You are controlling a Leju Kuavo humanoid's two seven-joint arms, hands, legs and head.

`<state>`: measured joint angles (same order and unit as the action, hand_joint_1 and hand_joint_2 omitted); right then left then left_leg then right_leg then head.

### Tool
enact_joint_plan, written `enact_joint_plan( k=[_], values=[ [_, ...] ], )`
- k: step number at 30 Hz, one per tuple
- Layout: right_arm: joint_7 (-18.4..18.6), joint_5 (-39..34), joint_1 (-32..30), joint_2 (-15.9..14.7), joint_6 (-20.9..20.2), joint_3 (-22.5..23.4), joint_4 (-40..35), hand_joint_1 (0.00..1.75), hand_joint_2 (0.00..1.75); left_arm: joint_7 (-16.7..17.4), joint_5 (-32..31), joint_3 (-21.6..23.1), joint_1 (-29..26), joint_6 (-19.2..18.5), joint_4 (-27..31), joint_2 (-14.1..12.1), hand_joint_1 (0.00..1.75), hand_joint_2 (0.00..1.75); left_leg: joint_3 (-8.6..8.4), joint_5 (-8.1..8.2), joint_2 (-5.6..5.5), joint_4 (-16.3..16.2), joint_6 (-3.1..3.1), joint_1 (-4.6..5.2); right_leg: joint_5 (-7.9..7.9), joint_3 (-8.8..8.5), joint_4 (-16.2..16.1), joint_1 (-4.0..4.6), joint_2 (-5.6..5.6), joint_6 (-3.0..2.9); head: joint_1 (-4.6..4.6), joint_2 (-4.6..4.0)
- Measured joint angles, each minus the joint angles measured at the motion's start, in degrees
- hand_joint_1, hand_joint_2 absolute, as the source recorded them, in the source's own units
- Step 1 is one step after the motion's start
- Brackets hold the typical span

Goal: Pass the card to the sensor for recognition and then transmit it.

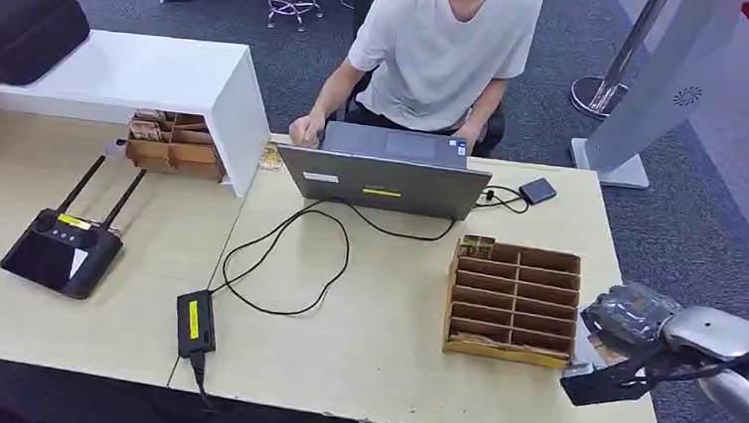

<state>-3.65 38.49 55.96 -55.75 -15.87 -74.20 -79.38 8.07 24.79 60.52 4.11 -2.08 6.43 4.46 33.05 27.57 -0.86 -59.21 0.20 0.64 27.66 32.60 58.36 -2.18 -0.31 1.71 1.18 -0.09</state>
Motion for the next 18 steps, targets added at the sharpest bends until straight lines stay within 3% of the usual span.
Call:
enact_joint_plan(
  k=[7, 18],
  values=[
    [-0.63, 0.68, 0.15, 2.96, 0.17, 0.17, 1.72, 1.75, 1.75, 0.0, 0.0, 0.0, 0.0, -0.02, 0.0, 0.0, 0.0, 1.75, 0.06, 0.01, 0.01, 0.0, 0.0, 0.0, 0.0, 0.0, -0.02, 0.0, 0.01, 0.01, -0.02, 0.0],
    [-1.79, 1.79, 1.09, 11.93, 1.55, 0.17, 8.61, 1.75, 1.75, 0.0, -0.07, 0.0, 0.0, -0.07, 0.0, 0.0, 0.0, 1.75, -0.05, -0.02, 0.17, 0.01, 0.0, -0.02, -0.08, 0.0, 0.01, 0.01, 0.17, -0.01, 0.0, 0.0]
  ],
)
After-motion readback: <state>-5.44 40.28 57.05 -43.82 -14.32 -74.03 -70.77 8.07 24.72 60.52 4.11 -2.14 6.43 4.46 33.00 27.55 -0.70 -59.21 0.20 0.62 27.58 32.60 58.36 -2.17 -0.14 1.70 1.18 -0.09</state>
